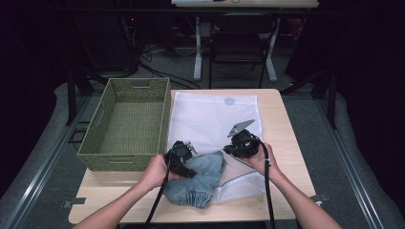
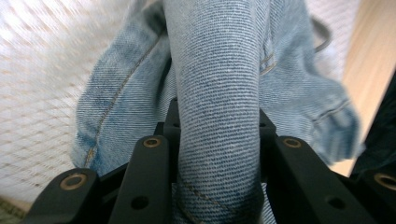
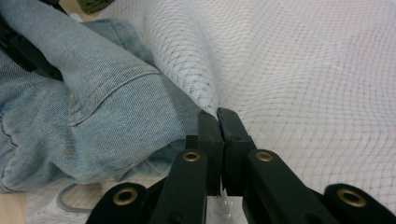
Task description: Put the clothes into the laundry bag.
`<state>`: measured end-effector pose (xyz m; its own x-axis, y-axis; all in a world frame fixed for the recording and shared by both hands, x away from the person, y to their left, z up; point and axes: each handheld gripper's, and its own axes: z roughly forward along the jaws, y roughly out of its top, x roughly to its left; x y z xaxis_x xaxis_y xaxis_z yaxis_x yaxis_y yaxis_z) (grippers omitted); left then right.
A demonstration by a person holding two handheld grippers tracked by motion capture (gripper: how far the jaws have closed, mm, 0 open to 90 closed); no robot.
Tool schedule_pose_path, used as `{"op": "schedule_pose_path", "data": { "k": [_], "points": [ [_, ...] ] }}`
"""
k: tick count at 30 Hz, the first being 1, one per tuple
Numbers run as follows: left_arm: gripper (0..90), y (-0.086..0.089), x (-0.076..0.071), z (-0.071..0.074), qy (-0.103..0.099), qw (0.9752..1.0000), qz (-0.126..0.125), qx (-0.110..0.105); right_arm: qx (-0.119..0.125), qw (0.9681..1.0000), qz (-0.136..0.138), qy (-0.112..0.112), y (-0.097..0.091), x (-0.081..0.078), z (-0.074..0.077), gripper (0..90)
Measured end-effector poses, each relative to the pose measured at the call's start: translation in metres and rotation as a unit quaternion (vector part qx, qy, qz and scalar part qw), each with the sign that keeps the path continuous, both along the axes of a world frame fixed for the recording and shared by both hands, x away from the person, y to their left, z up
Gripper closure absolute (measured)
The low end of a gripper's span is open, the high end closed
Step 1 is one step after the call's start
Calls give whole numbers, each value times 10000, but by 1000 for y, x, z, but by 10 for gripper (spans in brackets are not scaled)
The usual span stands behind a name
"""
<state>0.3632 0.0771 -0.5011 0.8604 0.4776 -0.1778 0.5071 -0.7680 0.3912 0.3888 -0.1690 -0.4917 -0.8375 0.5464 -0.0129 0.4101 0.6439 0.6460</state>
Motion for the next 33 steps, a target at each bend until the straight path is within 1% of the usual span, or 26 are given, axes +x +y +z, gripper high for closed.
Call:
{"op": "schedule_pose_path", "data": {
  "k": [2,4,5,6,7,8,11,12,13,14,16,17,18,19,20,22,23,24,25,26,27,28,29,30,31,33],
  "points": [
    [703,0,-1,13,-48,9999,62,-91,45,10000,11,-36,0,-2,4,891],
    [703,-1,-3,25,-168,9996,146,-176,161,9998,45,-105,-1,-3,11,892],
    [702,-1,-3,29,-198,9996,130,-153,233,9996,3,-136,-1,-4,14,892],
    [701,-2,-2,32,-191,9995,178,-203,275,9995,-4,-161,-2,-5,17,892],
    [700,-2,-1,31,-149,9993,226,-246,308,9993,-23,-210,-3,-6,19,892],
    [698,-4,0,26,-86,9992,297,-254,320,9993,-46,-212,-4,-7,20,892],
    [694,-8,4,-1,74,9989,449,-113,336,9994,-49,-91,-6,-5,16,892],
    [691,-7,7,-5,117,9984,517,-182,294,9995,-17,-71,-6,-5,14,892],
    [691,-6,9,-6,167,9980,563,-242,273,9996,-8,-64,-6,-5,13,892],
    [692,-3,11,-4,240,9968,652,-408,267,9996,7,-65,-6,-5,13,892],
    [694,2,13,4,327,9945,766,-642,289,9995,-5,-85,-5,-6,14,892],
    [693,4,14,11,275,9939,788,-722,305,9995,9,-107,-6,-6,15,892],
    [691,5,13,15,221,9934,847,-738,368,9992,8,-130,-5,-8,17,892],
    [691,5,13,17,135,9937,860,-703,368,9992,8,-130,-5,-8,17,892],
    [689,3,14,15,79,9941,870,-638,372,9992,29,-144,-4,-8,18,893],
    [663,1,15,5,60,9951,855,-483,337,9993,64,-154,-2,-9,18,892],
    [628,-1,15,1,-3,9953,866,-434,316,9994,81,-115,-2,-8,17,892],
    [557,-1,15,-1,-34,9953,853,-459,295,9995,70,-97,-1,-8,15,892],
    [476,-1,15,0,-45,9958,796,-460,262,9996,82,-82,-1,-7,13,892],
    [367,-1,13,1,-135,9958,782,-464,260,9996,55,-57,-3,-7,12,892],
    [325,-1,11,5,-269,9961,723,-428,252,9996,53,-64,-3,-6,12,892],
    [325,0,9,9,-348,9964,639,-434,252,9996,53,-64,-3,-6,12,892],
    [297,1,6,16,-474,9961,604,-425,255,9996,44,-59,-4,-6,12,892],
    [253,2,3,20,-527,9960,551,-463,253,9997,43,-63,-4,-6,12,892],
    [212,4,0,26,-622,9959,483,-444,245,9997,51,-64,-4,-6,11,892],
    [197,7,-5,35,-789,9951,402,-448,257,9996,46,-78,-4,-6,12,892]
  ]
}}
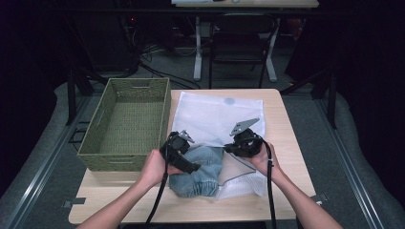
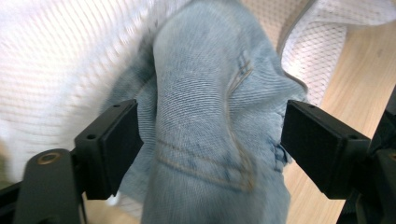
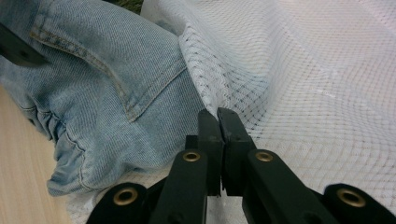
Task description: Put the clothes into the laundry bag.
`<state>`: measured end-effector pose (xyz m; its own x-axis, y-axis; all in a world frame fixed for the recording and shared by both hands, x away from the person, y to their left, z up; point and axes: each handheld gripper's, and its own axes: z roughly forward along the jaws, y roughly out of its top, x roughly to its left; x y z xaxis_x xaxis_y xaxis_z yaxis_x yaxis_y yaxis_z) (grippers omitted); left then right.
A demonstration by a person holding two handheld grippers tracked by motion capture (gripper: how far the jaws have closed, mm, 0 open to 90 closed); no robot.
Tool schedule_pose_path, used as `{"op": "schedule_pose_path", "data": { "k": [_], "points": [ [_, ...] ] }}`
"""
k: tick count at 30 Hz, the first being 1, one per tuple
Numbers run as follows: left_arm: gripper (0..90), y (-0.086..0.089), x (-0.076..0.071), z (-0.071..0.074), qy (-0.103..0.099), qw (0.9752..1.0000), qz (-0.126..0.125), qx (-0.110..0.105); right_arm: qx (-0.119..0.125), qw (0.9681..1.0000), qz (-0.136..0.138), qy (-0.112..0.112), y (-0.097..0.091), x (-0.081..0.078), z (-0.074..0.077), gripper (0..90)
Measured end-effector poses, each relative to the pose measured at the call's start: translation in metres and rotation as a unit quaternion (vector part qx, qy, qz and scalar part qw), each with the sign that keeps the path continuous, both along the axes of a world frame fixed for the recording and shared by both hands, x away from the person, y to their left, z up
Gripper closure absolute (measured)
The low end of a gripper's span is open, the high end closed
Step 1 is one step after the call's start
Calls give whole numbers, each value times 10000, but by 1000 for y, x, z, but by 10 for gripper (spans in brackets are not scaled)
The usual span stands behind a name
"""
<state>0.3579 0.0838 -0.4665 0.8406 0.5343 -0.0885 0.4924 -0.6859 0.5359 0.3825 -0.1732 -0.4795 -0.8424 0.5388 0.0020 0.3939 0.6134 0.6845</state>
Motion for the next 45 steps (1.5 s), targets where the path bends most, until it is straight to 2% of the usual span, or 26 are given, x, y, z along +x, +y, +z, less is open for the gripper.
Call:
{"op": "schedule_pose_path", "data": {
  "k": [3,4,5,7,8,9,11,14,16,19,20,21,24,27,30,31,34,35,37,38,41,43,45],
  "points": [
    [187,5,-5,5,-22,10000,-68,37,2,10000,-15,-5,1,0,0,892],
    [192,7,-5,4,-19,9999,-61,107,1,10000,-11,-3,1,0,0,892],
    [195,8,-6,1,66,9999,-73,107,3,10000,-10,2,1,0,0,892],
    [219,10,-5,-8,103,9997,-25,200,-5,10000,-17,6,1,0,0,892],
    [268,10,-5,-13,186,9996,-37,218,-2,10000,-5,17,1,1,0,892],
    [268,10,-4,-18,289,9994,-27,199,-2,10000,-5,17,1,1,0,892],
    [302,7,-4,-29,316,9992,17,252,-14,10000,-2,15,1,1,-1,892],
    [324,4,-3,-43,303,9993,118,187,-21,10000,19,17,2,1,-1,892],
    [420,5,-5,-49,219,9996,147,76,-31,10000,11,38,2,1,-2,892],
    [633,8,-8,-50,174,9997,133,-133,-51,10000,14,39,4,1,-4,892],
    [674,9,-9,-49,133,9997,110,-169,-56,10000,49,7,4,1,-3,892],
    [705,8,-10,-49,113,9996,134,-216,-41,10000,30,20,5,1,-3,892],
    [726,8,-12,-40,33,9991,209,-369,12,10000,60,-5,5,0,0,892],
    [729,8,-12,-27,-80,9984,309,-461,164,9998,69,-73,5,-3,8,892],
    [725,7,-10,-14,-35,9964,439,-722,409,9989,69,-236,5,-7,21,892],
    [725,5,-9,-12,25,9954,496,-824,409,9989,69,-236,5,-7,21,892],
    [714,-5,-3,-22,-3,9967,521,-618,449,9988,52,-186,3,-5,21,892],
    [710,-8,0,-29,67,9970,518,-571,437,9990,42,-126,3,-4,18,892],
    [695,-14,4,-45,254,9965,526,-603,316,9995,59,-37,4,-1,10,892],
    [680,-17,4,-48,226,9966,504,-606,271,9996,54,21,4,-1,7,893],
    [546,-18,3,-41,-12,9982,366,-467,204,9998,74,53,4,-1,3,892],
    [407,-14,1,-34,-44,9984,331,-452,215,9998,48,34,3,-1,4,892],
    [343,-10,-3,-27,-200,9984,306,-429,210,9998,50,38,3,-2,5,892]
  ]
}}
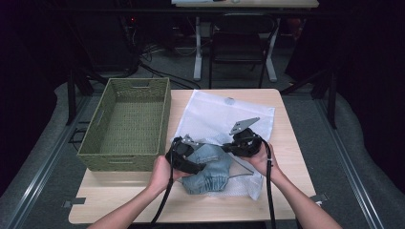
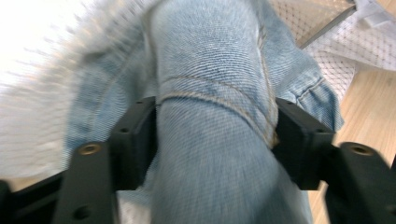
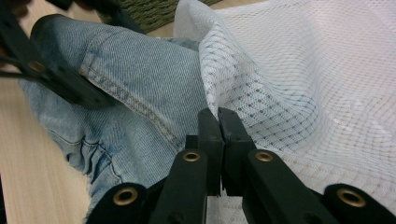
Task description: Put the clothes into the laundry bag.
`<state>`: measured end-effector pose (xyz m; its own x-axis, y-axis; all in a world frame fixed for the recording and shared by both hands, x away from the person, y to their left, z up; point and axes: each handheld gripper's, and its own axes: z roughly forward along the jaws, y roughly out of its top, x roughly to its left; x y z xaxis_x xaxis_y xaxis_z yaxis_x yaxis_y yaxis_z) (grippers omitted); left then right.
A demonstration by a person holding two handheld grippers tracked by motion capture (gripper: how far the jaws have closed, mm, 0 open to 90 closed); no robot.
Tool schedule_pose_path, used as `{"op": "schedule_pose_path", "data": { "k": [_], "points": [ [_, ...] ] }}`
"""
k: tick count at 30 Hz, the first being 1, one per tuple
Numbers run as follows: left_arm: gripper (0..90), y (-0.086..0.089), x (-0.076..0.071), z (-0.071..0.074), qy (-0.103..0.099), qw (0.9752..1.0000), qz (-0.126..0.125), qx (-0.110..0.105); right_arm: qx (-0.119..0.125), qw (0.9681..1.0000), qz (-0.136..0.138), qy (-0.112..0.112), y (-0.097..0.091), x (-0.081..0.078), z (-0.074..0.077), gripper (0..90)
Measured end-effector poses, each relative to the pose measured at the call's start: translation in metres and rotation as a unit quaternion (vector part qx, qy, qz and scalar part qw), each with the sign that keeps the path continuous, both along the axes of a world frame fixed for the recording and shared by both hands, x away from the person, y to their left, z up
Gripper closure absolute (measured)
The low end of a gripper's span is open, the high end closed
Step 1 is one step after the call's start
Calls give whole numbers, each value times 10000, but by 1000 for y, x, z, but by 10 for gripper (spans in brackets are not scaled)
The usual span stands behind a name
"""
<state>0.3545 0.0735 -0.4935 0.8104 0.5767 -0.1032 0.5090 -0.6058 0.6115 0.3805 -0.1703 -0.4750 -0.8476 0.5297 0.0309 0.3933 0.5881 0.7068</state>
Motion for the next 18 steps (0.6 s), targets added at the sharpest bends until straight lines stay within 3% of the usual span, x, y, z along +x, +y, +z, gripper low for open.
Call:
{"op": "schedule_pose_path", "data": {
  "k": [4,7,13,14,18],
  "points": [
    [219,7,-7,12,-158,9999,-18,43,-6,10000,-16,-17,-1,1,0,892],
    [208,7,-5,8,-37,10000,-68,60,-1,10000,-19,-17,0,2,0,893],
    [359,0,8,-25,527,9983,-242,-20,-21,10000,-6,-4,1,2,-1,892],
    [441,-1,8,-27,549,9981,-271,-19,-18,10000,-3,2,1,2,-1,892],
    [606,-3,9,-31,541,9981,-287,-109,-32,10000,-5,45,2,2,-1,892]
  ]
}}
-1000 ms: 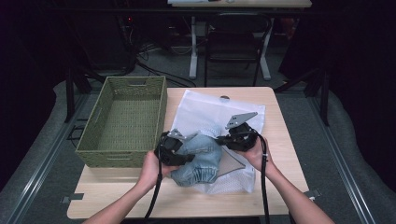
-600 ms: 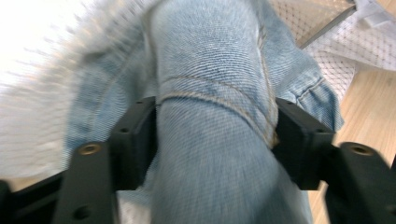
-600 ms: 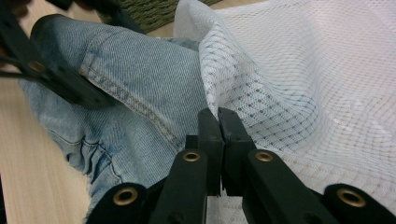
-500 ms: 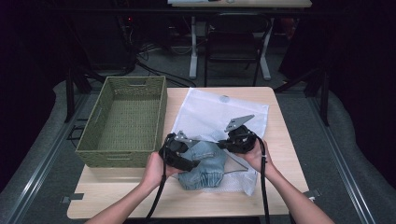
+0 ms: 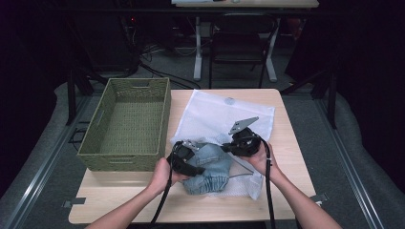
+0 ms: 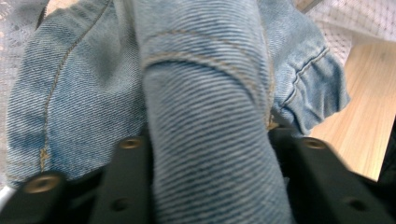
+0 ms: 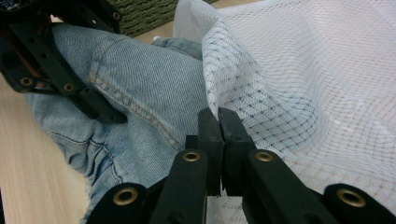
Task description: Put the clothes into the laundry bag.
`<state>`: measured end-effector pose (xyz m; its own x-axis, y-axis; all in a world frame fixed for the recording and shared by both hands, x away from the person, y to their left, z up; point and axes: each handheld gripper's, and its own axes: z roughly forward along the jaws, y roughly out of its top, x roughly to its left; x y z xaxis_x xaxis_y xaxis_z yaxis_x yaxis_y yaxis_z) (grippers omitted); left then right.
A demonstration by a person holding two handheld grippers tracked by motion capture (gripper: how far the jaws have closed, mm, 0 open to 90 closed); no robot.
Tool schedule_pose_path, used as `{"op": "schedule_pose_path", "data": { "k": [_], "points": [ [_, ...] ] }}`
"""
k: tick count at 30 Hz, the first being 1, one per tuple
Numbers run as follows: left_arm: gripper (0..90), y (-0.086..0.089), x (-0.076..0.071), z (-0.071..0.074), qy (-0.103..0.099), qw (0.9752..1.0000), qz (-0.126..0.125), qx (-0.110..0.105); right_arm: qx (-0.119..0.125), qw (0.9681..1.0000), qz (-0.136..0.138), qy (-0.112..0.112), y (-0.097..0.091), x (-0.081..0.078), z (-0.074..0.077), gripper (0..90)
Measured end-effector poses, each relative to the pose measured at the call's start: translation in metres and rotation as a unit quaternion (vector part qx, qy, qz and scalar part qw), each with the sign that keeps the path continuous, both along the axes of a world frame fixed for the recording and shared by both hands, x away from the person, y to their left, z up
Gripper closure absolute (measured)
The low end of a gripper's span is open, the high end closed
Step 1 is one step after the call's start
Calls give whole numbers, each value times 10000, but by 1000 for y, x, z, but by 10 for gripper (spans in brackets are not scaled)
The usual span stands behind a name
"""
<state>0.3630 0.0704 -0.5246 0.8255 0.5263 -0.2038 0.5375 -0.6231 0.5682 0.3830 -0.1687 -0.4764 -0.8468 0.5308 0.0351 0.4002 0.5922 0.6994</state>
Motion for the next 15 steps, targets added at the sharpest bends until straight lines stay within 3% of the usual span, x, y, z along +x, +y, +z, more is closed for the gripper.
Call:
{"op": "schedule_pose_path", "data": {
  "k": [4,8,15],
  "points": [
    [724,0,-4,-1,-130,9999,-20,-96,7,10000,24,-50,0,0,1,893],
    [743,1,-9,6,-326,9993,65,-185,48,10000,31,-81,2,-2,3,892],
    [744,5,-7,26,-564,9965,478,-384,294,9993,50,-234,1,-5,15,893]
  ]
}}
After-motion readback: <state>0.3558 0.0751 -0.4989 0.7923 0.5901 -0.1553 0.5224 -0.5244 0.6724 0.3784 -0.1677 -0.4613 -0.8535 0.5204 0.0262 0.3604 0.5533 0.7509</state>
